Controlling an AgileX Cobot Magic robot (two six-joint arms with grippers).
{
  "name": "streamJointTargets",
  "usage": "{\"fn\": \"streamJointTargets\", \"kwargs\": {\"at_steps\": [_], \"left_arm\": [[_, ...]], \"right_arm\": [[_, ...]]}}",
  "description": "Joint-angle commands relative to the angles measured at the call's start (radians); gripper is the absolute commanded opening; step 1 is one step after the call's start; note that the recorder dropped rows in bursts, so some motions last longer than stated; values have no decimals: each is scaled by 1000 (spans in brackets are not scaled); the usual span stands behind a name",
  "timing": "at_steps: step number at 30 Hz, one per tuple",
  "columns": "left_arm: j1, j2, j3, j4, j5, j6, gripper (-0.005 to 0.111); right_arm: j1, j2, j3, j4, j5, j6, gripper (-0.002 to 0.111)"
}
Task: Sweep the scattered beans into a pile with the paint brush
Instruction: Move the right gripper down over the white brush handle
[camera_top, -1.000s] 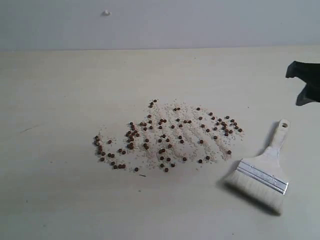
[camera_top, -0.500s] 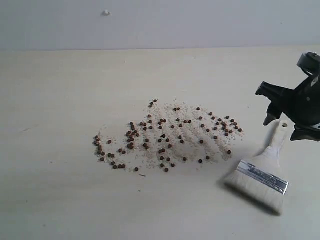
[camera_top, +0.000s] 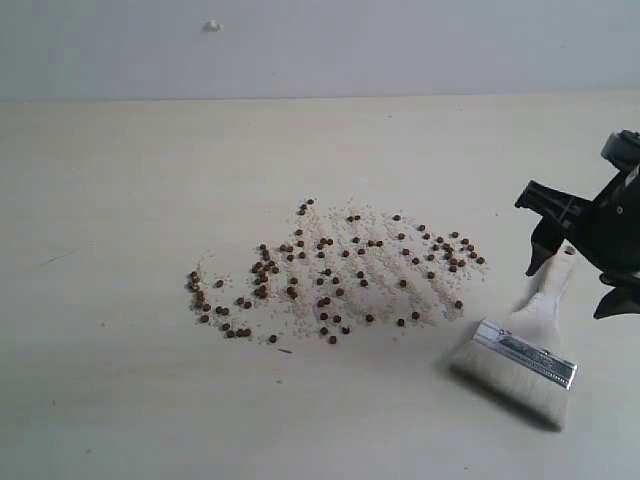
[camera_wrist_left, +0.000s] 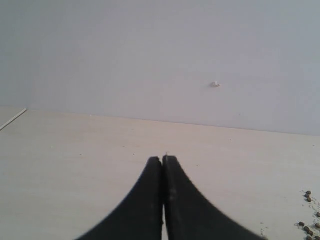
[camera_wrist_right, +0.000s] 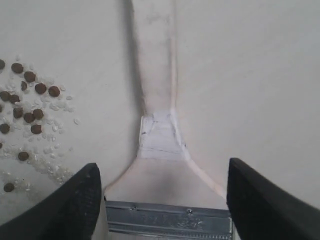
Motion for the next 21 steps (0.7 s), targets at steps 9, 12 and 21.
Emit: {"fn": "streamJointTargets", "kwargs": {"at_steps": [9, 12, 21], "left_arm": [[-6, 0, 3, 2, -8, -5, 0], [-6, 0, 3, 2, -8, -5, 0], [-6, 0, 3, 2, -8, -5, 0]], "right_arm": [[2, 3, 2, 5, -59, 1, 66], [2, 3, 2, 5, -73, 1, 66], [2, 11, 2, -68, -152, 5, 66]]}}
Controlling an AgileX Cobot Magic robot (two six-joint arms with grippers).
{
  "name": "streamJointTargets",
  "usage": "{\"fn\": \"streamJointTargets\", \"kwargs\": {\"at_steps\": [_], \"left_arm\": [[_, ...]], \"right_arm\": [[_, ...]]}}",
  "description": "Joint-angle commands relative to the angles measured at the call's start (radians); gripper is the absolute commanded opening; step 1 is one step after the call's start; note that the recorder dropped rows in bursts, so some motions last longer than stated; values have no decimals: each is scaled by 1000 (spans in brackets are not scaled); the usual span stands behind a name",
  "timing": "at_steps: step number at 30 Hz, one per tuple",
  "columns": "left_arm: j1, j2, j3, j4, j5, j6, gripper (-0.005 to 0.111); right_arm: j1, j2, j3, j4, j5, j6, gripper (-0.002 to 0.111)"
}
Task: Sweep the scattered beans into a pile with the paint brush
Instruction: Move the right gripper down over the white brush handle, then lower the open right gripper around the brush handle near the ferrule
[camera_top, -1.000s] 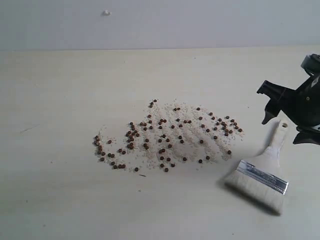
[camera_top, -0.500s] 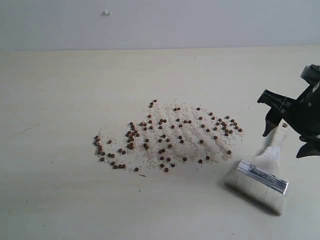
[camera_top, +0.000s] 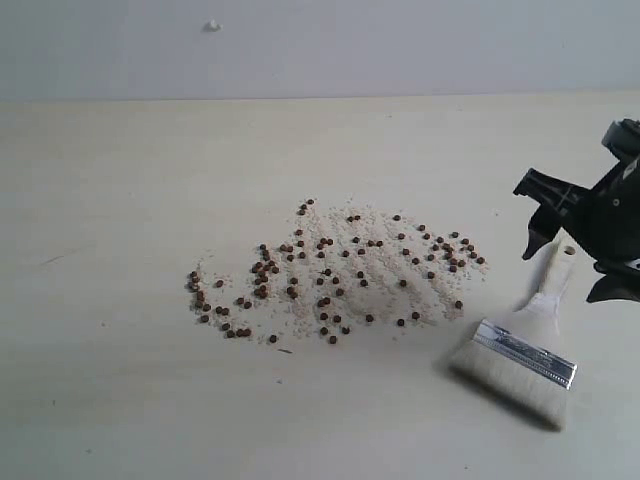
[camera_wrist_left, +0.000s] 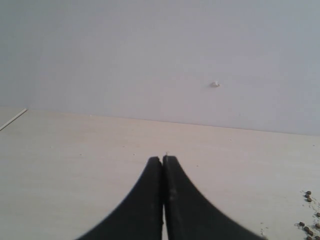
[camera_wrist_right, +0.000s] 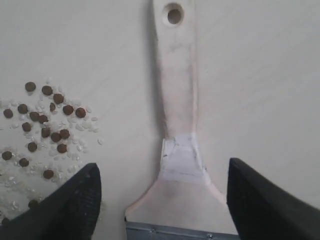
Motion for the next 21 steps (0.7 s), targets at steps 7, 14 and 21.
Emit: {"fn": "streamJointTargets", "kwargs": {"at_steps": [7, 14, 21], "left_arm": [[-6, 0, 3, 2, -8, -5, 0], [-6, 0, 3, 2, -8, -3, 0], [-6, 0, 3, 2, -8, -3, 0]], "right_arm": [[2, 32, 2, -75, -279, 34, 66], [13, 33, 2, 65, -229, 242, 66], [101, 89, 2, 42, -240, 363, 66]]}}
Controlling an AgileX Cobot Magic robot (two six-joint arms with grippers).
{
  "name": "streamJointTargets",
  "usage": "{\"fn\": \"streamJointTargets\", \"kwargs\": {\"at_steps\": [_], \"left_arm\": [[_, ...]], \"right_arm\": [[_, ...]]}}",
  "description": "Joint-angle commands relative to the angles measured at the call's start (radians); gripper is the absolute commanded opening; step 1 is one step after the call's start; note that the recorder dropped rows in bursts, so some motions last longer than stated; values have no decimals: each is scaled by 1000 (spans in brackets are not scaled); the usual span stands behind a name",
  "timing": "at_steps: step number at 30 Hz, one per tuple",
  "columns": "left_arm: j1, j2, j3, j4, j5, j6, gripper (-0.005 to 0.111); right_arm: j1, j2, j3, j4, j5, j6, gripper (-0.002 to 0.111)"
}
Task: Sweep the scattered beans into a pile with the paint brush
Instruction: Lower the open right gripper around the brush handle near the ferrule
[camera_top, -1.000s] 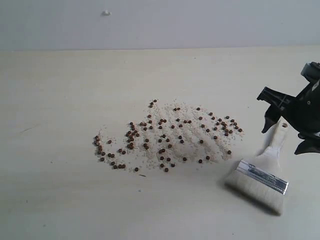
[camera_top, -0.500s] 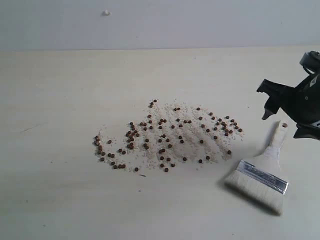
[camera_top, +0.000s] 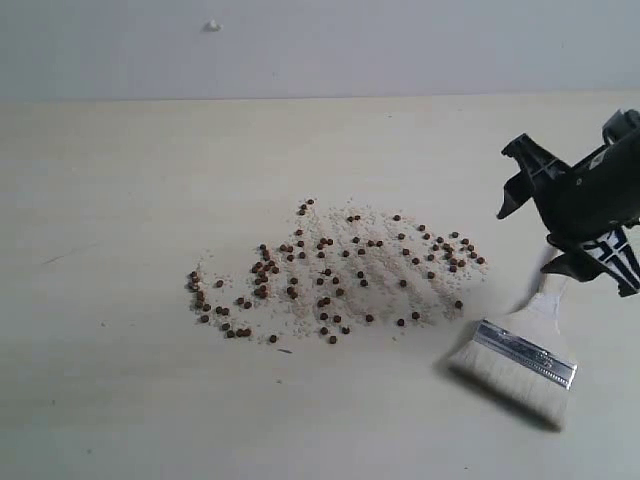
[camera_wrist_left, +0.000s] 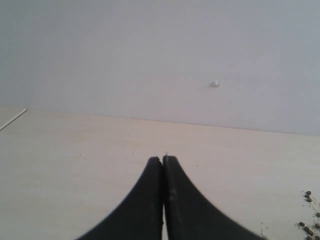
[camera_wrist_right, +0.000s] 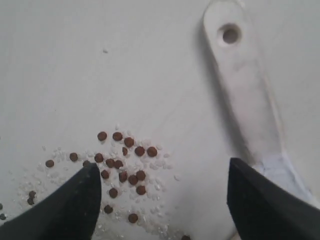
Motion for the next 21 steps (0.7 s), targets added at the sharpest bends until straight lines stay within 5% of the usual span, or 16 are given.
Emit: {"fn": "streamJointTargets", "kwargs": {"at_steps": [1, 21], "left_arm": [[-6, 0, 3, 2, -8, -3, 0], [-6, 0, 3, 2, -8, -3, 0]], "right_arm": [[48, 34, 2, -13, -6, 74, 66], [58, 20, -8, -207, 67, 107, 66]]}}
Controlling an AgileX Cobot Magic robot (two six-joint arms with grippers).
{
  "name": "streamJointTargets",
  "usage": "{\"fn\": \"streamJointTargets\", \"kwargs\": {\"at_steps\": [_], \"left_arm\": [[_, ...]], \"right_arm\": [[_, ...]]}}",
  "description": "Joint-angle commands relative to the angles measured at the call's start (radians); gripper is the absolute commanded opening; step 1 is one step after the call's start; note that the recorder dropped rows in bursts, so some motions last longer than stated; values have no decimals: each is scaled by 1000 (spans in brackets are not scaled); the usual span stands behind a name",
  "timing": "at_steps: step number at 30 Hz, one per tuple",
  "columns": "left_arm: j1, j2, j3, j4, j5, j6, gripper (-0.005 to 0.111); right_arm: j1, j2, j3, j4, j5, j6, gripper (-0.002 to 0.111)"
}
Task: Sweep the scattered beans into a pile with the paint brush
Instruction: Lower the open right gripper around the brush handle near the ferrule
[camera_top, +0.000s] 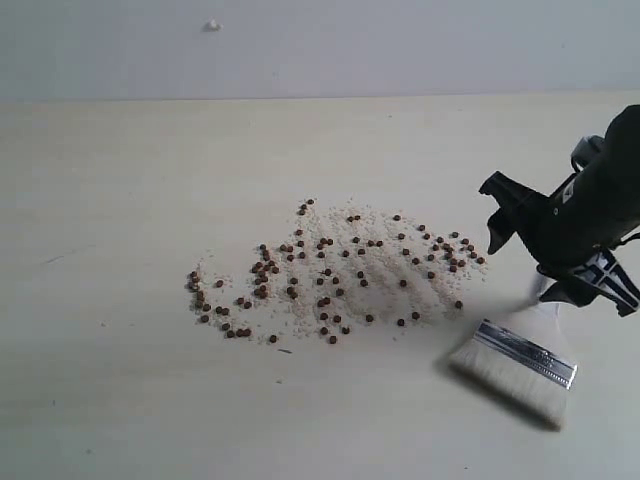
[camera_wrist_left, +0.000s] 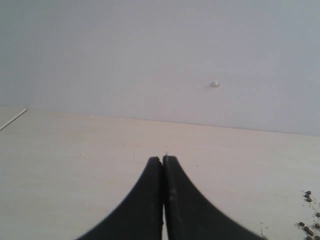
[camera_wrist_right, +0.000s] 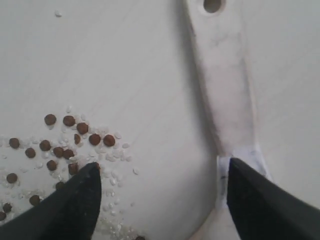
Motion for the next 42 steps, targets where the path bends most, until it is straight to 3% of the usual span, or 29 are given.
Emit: {"fn": "streamJointTargets", "kwargs": {"at_steps": [1, 7, 25, 42], "left_arm": [[-6, 0, 3, 2, -8, -3, 0], [-6, 0, 3, 2, -8, -3, 0], [-6, 0, 3, 2, -8, -3, 0], [-6, 0, 3, 2, -8, -3, 0]], "right_arm": [[1, -41, -15, -36, 36, -2, 66], [1, -57, -43, -139, 226, 105, 66], [1, -57, -43, -140, 170, 102, 66], [1, 14, -43, -138, 230, 101, 66]]}}
